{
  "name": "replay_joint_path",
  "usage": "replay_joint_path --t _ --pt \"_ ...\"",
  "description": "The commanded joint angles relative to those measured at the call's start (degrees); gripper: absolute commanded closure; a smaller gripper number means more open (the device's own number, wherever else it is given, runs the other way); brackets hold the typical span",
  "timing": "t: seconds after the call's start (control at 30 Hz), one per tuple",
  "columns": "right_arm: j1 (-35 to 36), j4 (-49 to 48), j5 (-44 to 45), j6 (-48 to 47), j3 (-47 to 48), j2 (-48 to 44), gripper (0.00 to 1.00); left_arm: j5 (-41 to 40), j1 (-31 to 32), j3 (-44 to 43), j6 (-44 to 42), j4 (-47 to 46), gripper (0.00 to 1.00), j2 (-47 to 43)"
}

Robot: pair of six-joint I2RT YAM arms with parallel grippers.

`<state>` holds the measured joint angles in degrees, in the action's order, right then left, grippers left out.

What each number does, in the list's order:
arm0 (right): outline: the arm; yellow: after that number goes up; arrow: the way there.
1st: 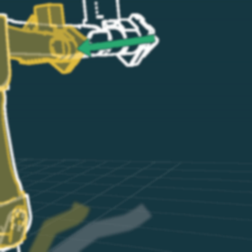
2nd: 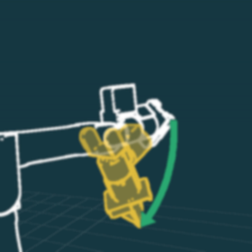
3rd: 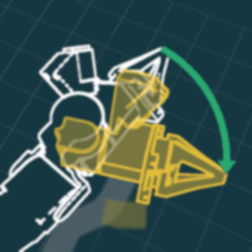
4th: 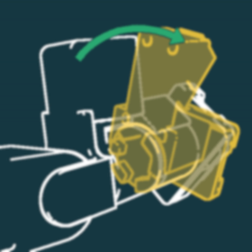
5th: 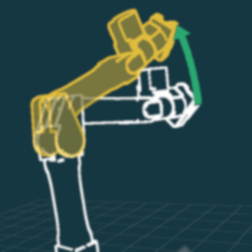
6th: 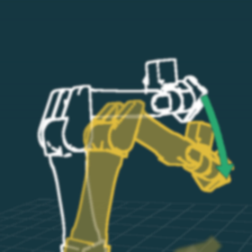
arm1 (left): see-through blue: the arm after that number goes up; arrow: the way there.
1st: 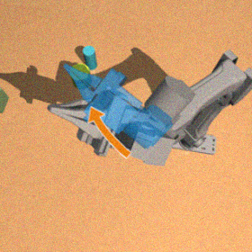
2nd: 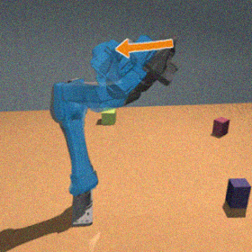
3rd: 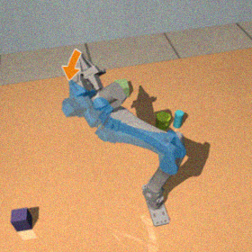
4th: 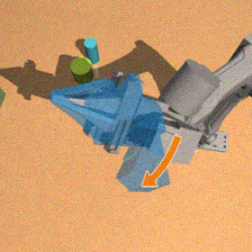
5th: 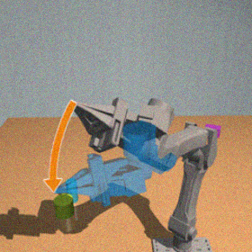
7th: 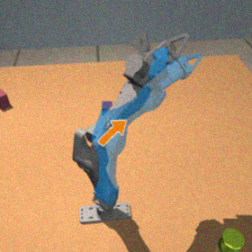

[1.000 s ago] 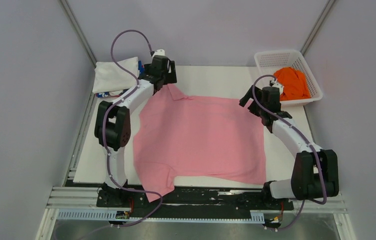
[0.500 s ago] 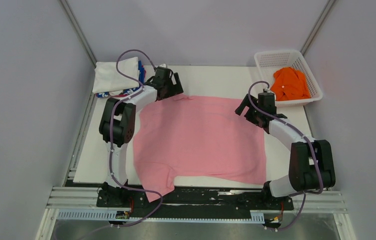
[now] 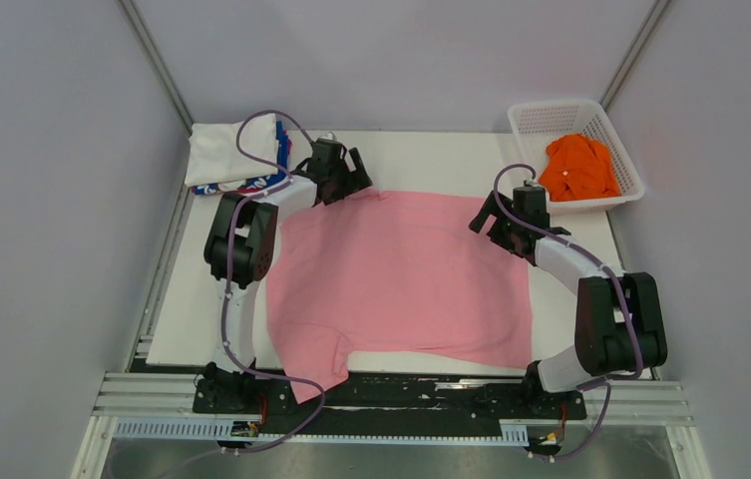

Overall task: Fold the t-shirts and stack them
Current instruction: Flatten out the tshirt

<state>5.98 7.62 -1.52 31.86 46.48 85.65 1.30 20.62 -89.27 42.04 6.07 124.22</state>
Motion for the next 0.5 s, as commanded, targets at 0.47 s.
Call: replay_joint_path --t 0.47 --pt "0.22 -0.73 1.17 -0.83 1.07 0.66 0.00 -4.64 -0.03 -2.30 1.49 -0.56 0.00 -0.71"
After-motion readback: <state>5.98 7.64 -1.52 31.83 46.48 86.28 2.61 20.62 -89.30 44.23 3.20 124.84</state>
